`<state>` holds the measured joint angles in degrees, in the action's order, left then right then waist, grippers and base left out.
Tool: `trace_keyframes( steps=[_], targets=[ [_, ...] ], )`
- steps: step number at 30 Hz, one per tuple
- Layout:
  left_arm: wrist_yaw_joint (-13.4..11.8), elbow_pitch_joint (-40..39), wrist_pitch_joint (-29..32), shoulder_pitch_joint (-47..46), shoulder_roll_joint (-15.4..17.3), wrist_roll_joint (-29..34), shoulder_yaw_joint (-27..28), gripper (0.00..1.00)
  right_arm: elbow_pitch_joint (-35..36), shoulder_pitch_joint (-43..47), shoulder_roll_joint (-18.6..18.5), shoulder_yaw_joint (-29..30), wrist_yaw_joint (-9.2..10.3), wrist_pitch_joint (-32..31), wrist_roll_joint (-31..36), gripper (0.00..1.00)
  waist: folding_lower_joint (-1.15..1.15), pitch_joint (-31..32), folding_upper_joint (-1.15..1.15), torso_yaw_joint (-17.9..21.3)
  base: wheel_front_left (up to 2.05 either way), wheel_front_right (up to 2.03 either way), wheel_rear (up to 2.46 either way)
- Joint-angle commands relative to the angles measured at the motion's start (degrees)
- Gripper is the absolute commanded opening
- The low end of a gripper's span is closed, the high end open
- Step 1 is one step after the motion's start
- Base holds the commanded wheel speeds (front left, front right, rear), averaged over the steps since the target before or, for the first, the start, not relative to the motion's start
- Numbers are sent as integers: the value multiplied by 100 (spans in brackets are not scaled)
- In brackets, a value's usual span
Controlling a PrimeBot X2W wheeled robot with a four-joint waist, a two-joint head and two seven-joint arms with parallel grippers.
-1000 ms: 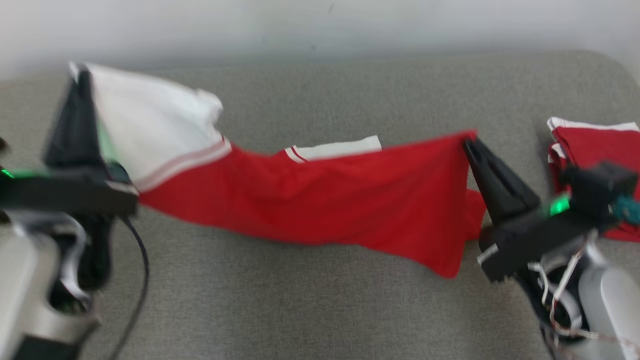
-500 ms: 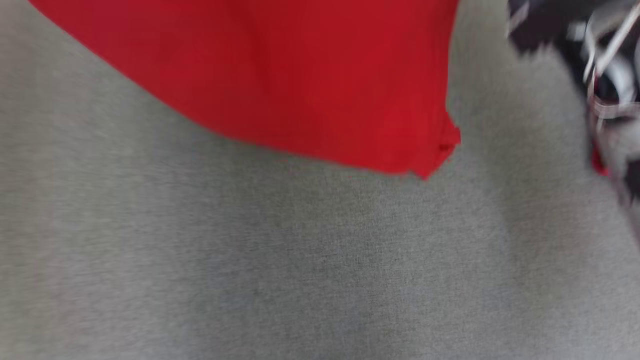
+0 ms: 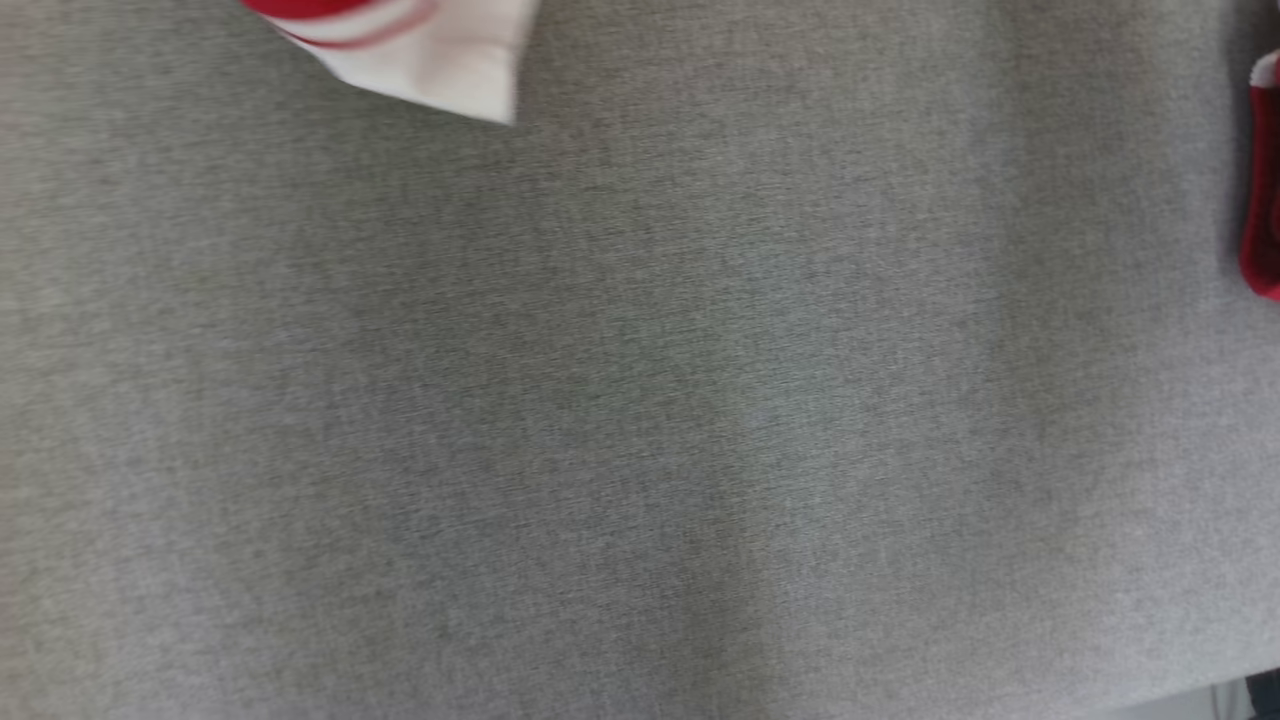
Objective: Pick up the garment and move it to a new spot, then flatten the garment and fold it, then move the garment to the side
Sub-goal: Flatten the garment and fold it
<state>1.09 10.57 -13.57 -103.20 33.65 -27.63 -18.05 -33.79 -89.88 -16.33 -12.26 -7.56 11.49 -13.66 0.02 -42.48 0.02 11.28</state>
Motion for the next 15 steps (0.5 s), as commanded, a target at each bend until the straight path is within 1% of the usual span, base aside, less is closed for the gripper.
trace_keyframes(
  steps=[1,4,8,9,12,13,15],
  targets=[
    [75,-40,-103,-281,-33,115,92,0,-63,-162,87,232,13,170,194,0,-2,-65,-2,106,0,0,0],
    [200,-309,-166,-650,-121,305,297,0,-57,-269,224,550,12,314,495,0,-2,-66,-2,165,0,0,0],
    [440,-1082,-161,-860,-328,687,707,0,108,-224,298,897,13,362,817,0,-2,-153,-2,213,0,0,0],
    [490,-1211,-162,-796,-363,752,796,0,176,-167,298,914,13,363,903,0,-2,-195,-2,194,0,0,0],
    [597,-1385,-163,-194,-457,795,994,0,366,32,282,953,13,364,1040,0,-2,-339,-2,136,0,0,0],
    [597,-1385,-163,-194,-457,795,994,0,366,32,282,953,13,364,1040,0,-2,-339,-2,136,0,0,0],
    [612,-1473,-164,303,-529,765,1186,0,457,147,255,941,13,368,1076,0,-2,-422,-2,93,0,0,0]
  ],
)
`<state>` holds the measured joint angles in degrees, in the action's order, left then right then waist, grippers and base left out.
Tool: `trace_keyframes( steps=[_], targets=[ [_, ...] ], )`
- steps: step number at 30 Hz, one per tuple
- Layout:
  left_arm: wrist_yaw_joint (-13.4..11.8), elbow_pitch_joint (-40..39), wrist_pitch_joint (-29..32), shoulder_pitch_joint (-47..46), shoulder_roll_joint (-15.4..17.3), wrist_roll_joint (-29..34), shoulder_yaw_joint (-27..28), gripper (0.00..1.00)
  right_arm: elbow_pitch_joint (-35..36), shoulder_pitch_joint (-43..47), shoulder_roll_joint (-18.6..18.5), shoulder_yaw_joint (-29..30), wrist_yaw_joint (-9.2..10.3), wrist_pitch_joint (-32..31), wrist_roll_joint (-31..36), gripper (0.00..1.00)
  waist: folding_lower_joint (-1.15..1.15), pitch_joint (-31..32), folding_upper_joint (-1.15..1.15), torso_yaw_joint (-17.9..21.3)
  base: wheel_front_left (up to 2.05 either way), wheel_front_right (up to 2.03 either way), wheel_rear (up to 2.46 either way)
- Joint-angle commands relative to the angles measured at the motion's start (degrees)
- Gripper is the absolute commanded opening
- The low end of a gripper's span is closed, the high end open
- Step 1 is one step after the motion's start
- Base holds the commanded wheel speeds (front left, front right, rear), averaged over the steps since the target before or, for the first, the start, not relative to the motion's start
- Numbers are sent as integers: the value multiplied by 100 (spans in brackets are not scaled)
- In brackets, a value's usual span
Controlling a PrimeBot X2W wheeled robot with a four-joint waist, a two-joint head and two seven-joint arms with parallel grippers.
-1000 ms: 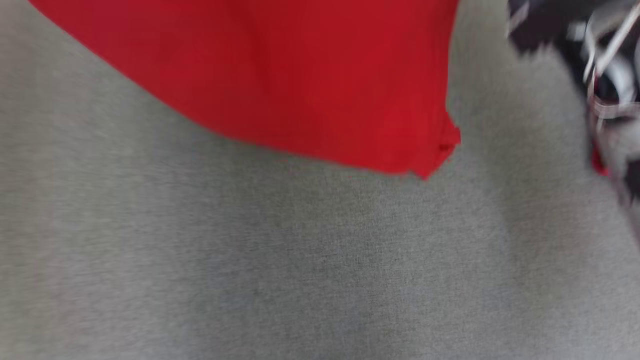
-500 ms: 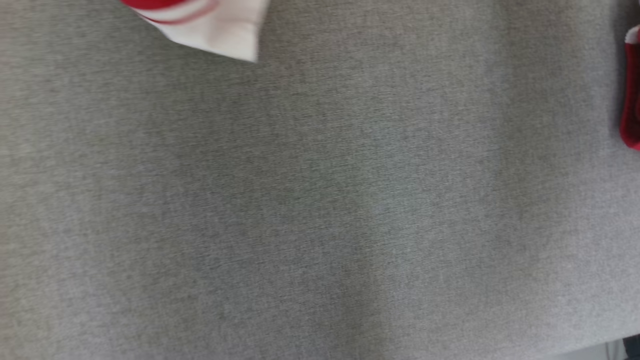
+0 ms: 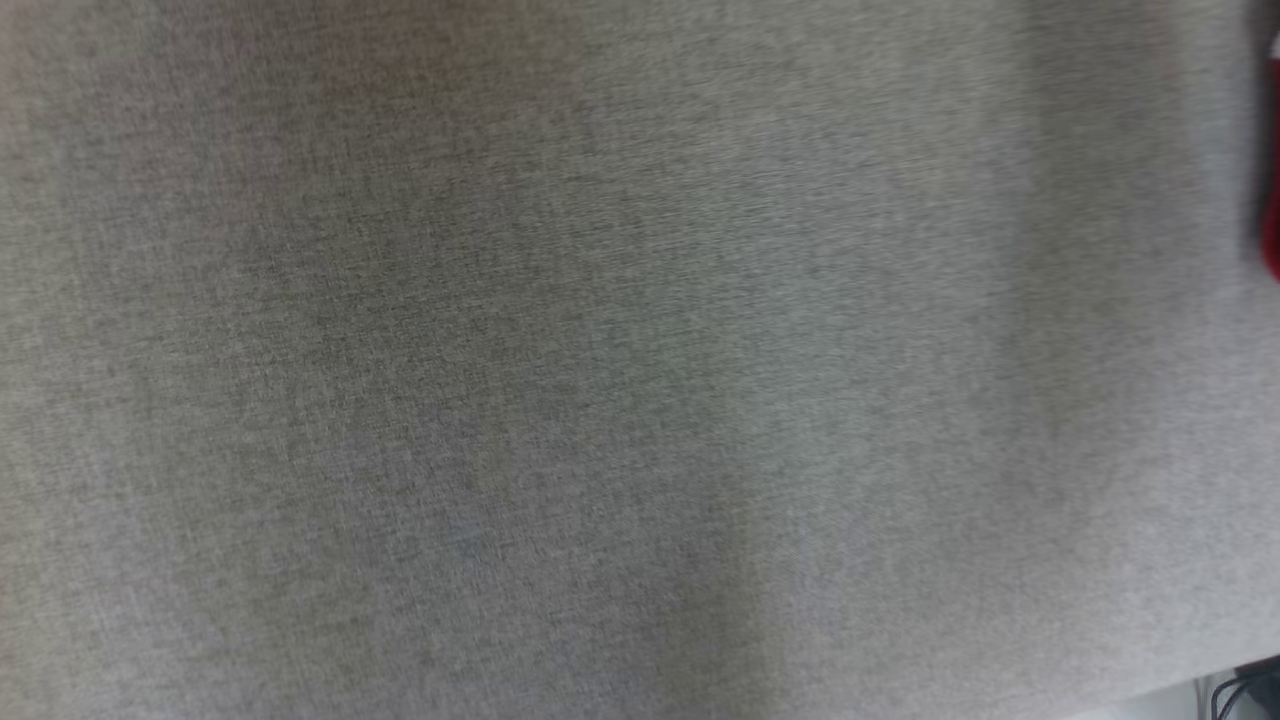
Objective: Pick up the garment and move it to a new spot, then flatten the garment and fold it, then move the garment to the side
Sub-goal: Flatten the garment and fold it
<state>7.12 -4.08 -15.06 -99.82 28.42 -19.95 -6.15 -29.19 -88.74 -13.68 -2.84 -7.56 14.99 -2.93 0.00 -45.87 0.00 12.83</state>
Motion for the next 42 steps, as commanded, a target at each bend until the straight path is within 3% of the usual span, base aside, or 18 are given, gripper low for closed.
trace_keyframes(
  steps=[1,6,10,16,17,22,28,36,42],
  targets=[
    [18,-67,-16,240,-56,-19,151,0,54,99,-14,-25,13,18,7,0,0,-118,0,-70,0,0,0],
    [36,-588,-18,1798,-570,-143,1011,0,116,662,-180,-376,13,20,-76,0,0,-97,0,-228,0,0,0],
    [34,-1243,-17,3306,-981,-301,1270,0,263,1330,-417,-593,13,-26,-239,0,0,206,0,-405,0,0,0],
    [29,-1869,-18,5704,-1757,-346,1493,0,1059,2855,-750,-699,13,-822,-494,0,0,983,0,-654,0,0,0],
    [27,-1801,-17,6119,-1979,-478,1525,0,1211,3169,-773,-690,13,-1031,-538,0,0,1170,0,-692,0,0,0],
    [29,-1553,-18,7921,-2442,-893,1661,0,1918,4630,-718,-620,13,-1951,-703,0,0,1955,0,-760,0,0,0],
    [30,-838,-18,9390,-2547,-1634,1180,0,2309,6198,-524,-261,13,-2643,-739,0,0,2785,0,-1035,0,0,0],
    [30,85,-18,10164,-2552,-2090,670,0,2524,7416,-140,14,13,-3229,-835,0,0,3331,0,-1253,0,0,0],
    [31,511,377,10611,-2206,-2869,267,0,2781,8133,82,115,13,-3668,-862,0,0,3534,0,-1345,0,0,0]
  ],
)
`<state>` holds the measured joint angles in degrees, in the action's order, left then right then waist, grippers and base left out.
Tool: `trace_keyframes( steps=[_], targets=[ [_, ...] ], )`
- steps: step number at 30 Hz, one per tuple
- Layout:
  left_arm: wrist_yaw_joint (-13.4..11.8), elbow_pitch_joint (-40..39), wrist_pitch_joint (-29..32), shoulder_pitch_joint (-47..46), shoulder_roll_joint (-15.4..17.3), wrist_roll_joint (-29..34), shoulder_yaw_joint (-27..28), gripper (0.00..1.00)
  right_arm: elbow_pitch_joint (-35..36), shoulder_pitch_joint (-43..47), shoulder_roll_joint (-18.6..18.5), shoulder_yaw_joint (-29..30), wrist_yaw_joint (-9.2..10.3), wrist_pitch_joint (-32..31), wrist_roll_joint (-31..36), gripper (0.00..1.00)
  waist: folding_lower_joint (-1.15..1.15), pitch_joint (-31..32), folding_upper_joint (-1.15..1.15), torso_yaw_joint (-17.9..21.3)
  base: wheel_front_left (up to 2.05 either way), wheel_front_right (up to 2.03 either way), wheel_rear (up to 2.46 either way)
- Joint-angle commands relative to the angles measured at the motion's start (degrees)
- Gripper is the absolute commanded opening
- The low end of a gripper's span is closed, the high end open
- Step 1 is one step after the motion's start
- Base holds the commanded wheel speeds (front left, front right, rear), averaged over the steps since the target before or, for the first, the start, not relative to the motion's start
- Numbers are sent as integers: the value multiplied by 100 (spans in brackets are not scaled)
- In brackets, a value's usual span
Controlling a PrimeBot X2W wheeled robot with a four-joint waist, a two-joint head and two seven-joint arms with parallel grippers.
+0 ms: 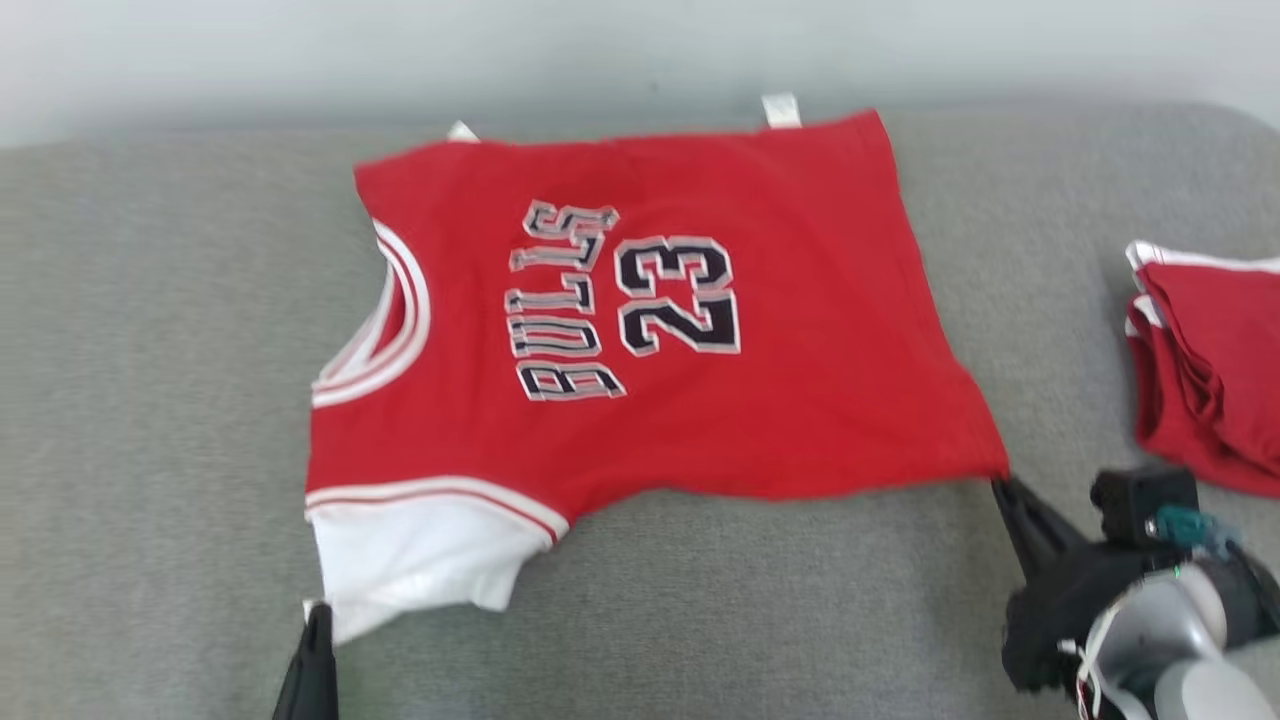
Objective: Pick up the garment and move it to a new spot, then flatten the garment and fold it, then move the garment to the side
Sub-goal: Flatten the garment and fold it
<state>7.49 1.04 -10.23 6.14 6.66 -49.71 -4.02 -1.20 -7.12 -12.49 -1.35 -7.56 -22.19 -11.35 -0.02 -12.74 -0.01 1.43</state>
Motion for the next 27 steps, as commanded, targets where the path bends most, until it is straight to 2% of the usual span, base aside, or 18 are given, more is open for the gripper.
trace_keyframes(
  steps=[1,10,16,21,27],
  targets=[
    [-6,-2,7,89,47,-16,-17,0,3,66,24,33,13,-14,-30,0,2,239,1,-227,0,0,0],
    [-6,-225,768,543,428,-1222,-165,0,298,777,361,552,13,-497,36,0,2,412,1,-382,0,0,0],
    [-5,-617,1311,959,640,-1996,-214,0,524,1197,528,654,13,-861,-125,0,2,534,1,-401,0,0,0],
    [-40,-920,1590,1356,805,-2339,-110,0,866,1608,553,682,13,-1415,-265,0,2,652,1,-354,0,0,0],
    [-197,-1183,1820,1613,928,-2545,-57,0,1321,2047,486,674,13,-2175,-517,0,2,717,1,-279,0,0,0]
  ],
)
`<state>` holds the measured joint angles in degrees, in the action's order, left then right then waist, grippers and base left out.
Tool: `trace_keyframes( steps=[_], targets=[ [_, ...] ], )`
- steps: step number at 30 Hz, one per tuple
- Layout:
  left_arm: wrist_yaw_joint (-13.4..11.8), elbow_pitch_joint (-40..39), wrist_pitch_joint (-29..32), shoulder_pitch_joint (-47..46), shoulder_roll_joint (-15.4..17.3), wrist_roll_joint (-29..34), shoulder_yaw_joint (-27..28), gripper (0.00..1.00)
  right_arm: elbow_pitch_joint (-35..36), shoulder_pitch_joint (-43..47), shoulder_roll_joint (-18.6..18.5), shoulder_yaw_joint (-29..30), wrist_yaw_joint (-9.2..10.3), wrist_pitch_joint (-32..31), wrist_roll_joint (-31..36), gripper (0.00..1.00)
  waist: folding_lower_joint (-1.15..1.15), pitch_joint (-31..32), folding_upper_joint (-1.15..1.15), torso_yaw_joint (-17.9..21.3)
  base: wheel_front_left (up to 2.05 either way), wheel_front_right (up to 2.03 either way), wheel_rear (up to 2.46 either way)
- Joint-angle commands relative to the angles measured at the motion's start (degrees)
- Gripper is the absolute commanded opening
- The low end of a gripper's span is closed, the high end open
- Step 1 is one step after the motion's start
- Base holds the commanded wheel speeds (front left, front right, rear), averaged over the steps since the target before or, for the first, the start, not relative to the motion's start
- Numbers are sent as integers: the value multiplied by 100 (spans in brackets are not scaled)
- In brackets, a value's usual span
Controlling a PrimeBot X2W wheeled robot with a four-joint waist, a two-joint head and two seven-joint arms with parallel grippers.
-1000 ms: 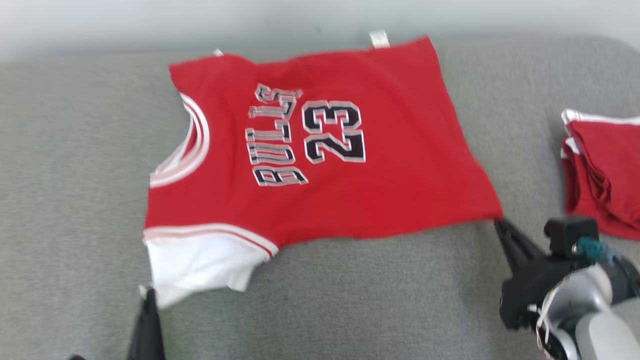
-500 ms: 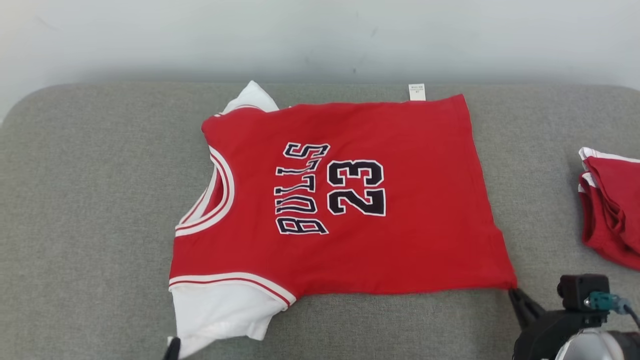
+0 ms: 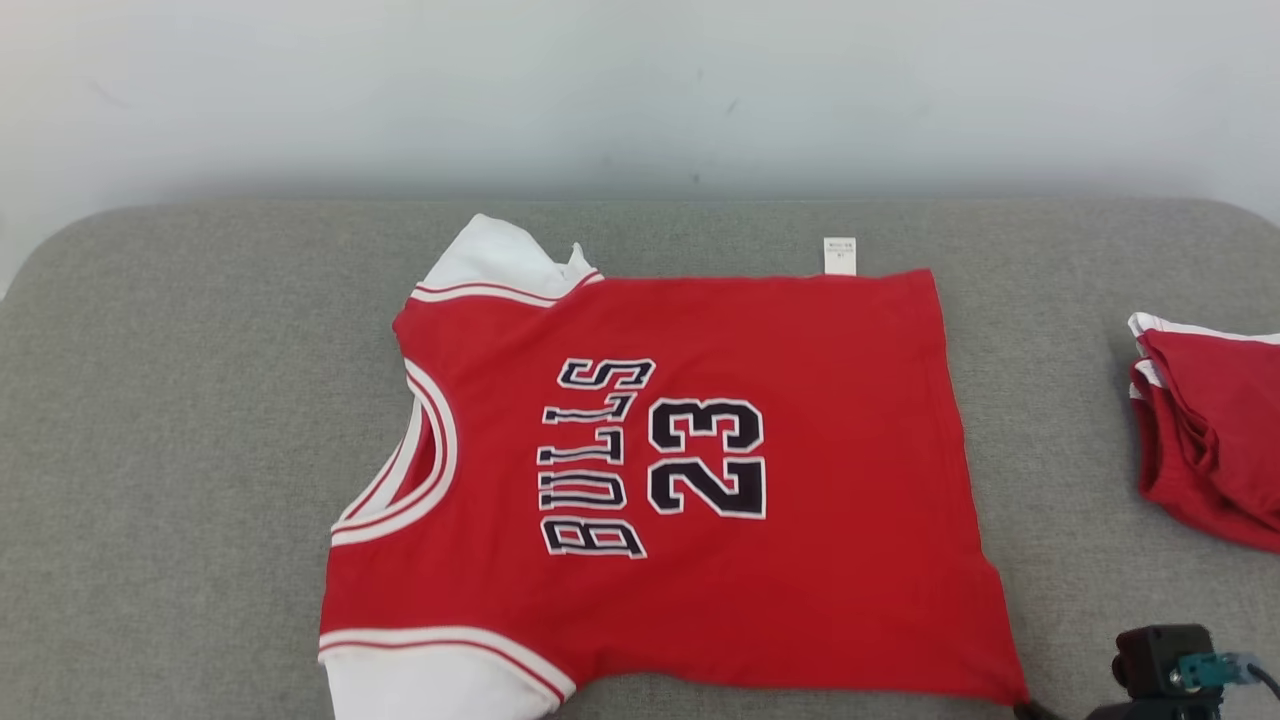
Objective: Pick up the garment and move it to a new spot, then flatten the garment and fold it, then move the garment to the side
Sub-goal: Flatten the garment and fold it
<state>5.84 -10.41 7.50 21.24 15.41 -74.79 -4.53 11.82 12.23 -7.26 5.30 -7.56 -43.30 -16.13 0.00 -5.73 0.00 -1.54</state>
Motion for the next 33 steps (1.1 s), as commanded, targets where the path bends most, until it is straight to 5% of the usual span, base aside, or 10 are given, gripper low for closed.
trace_keyframes(
  steps=[1,5,12,19,26,33],
  targets=[
    [-99,-66,136,169,93,-71,-19,0,65,164,-48,1,13,-181,-77,0,0,23,0,29,0,0,0],
    [-365,-225,259,325,208,-89,31,0,215,324,-86,78,13,-448,-156,0,0,8,0,61,0,0,0],
    [-115,-516,-160,-103,11,-54,240,0,307,80,-65,148,13,-61,-93,0,0,-51,0,88,0,0,0],
    [-141,-205,-339,-943,52,474,113,0,217,-295,-106,90,13,308,-117,0,0,-109,0,57,0,0,0],
    [-414,555,-785,-2211,137,1648,-127,0,-44,-846,-271,-85,14,722,-83,0,0,-260,0,40,0,0,0],
    [-395,1313,-1003,-3294,21,2515,-702,0,-535,-1339,-475,-381,13,1018,-30,0,0,-418,0,63,0,0,0]
  ],
)
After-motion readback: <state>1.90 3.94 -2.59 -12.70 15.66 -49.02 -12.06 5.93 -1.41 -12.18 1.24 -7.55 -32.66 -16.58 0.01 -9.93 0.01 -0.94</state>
